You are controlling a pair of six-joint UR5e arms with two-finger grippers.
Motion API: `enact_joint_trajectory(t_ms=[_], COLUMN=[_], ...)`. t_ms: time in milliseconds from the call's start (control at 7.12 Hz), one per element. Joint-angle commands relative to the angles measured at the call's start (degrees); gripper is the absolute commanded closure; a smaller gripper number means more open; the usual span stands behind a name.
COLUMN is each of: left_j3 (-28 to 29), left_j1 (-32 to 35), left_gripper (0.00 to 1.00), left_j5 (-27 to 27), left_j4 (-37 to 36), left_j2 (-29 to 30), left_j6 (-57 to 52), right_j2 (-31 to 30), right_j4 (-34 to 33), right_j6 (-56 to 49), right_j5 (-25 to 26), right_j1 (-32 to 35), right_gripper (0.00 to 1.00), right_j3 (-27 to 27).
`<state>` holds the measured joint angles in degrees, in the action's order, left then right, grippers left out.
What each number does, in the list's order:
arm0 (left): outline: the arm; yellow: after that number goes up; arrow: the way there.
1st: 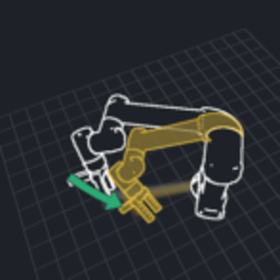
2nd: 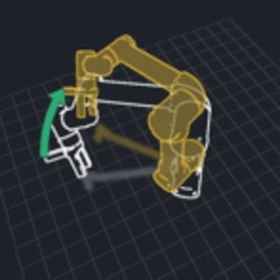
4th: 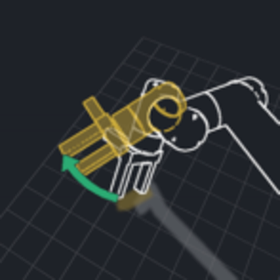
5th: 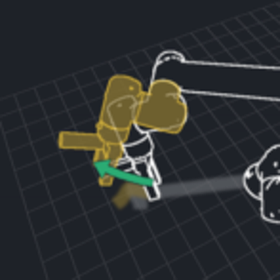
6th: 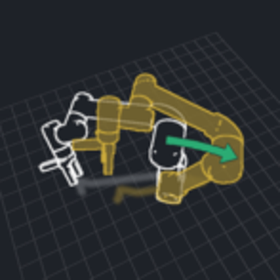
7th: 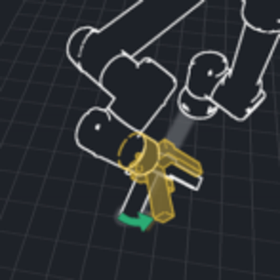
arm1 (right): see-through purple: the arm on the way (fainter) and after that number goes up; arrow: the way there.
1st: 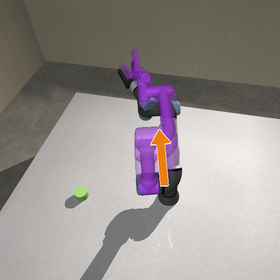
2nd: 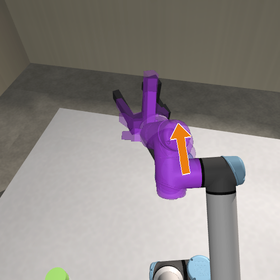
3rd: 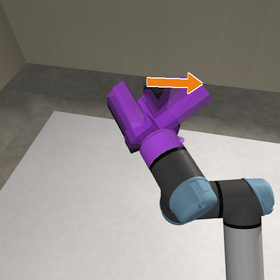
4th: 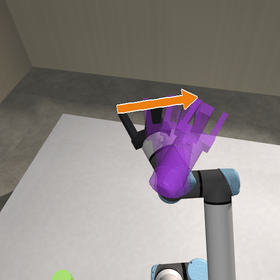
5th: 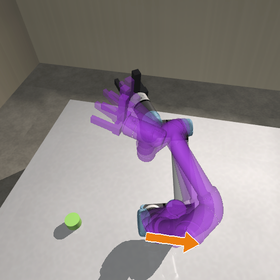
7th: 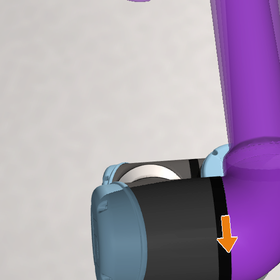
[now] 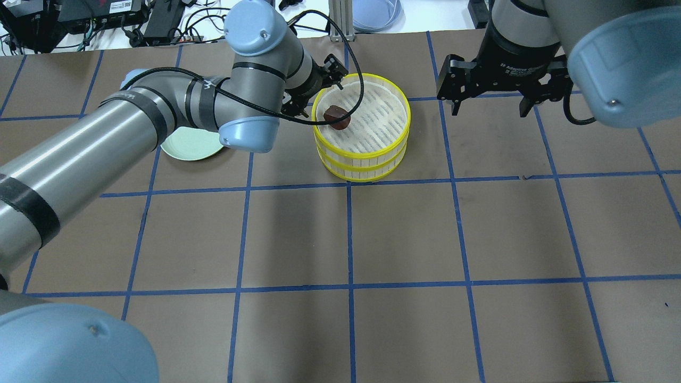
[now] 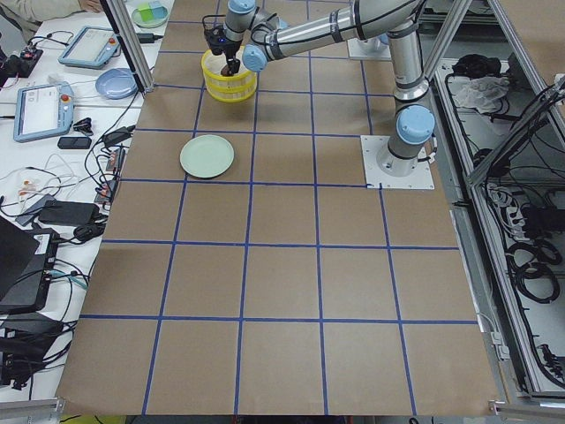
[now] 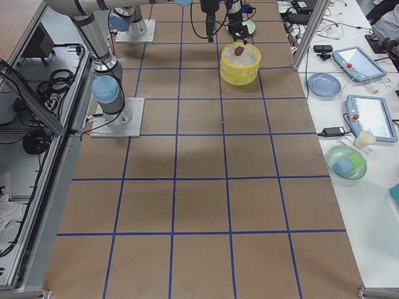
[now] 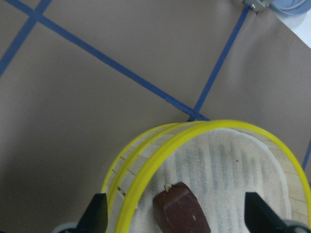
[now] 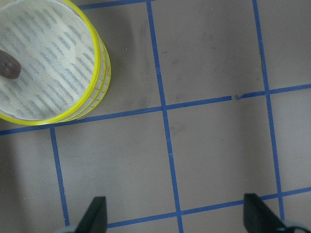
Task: Stack buns with steamer
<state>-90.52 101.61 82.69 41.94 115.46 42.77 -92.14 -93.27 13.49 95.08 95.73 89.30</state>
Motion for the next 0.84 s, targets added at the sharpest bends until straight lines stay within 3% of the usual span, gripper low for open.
enact_joint_trajectory(t_ms=[0,140,421,702], left_j3=[0.43,0.43,0.43,0.51], left_j1=[-3.77,-6.66,-13.76,-20.72], left_gripper=[0.0,0.0,0.0,0.0], left_j5=[1.41,4.73,6.07,6.87], left_j4=[6.01,8.75,14.64,21.84], left_j2=[-1.46,-2.86,-6.19,-10.58], left_j6=[-10.2,-17.12,-32.04,-37.49], right_j2=[0.29,0.3,0.3,0.21], right_j4=[-2.25,-3.4,-3.24,-3.41], right_j6=[-3.53,-4.95,-6.89,-9.08], right_j5=[-0.15,-0.33,-0.42,-3.47], right_j1=[-0.98,-1.59,-2.03,-3.17], right_gripper=[0.0,0.0,0.0,0.02], right_j3=[-0.01,-0.01,-0.01,-0.09])
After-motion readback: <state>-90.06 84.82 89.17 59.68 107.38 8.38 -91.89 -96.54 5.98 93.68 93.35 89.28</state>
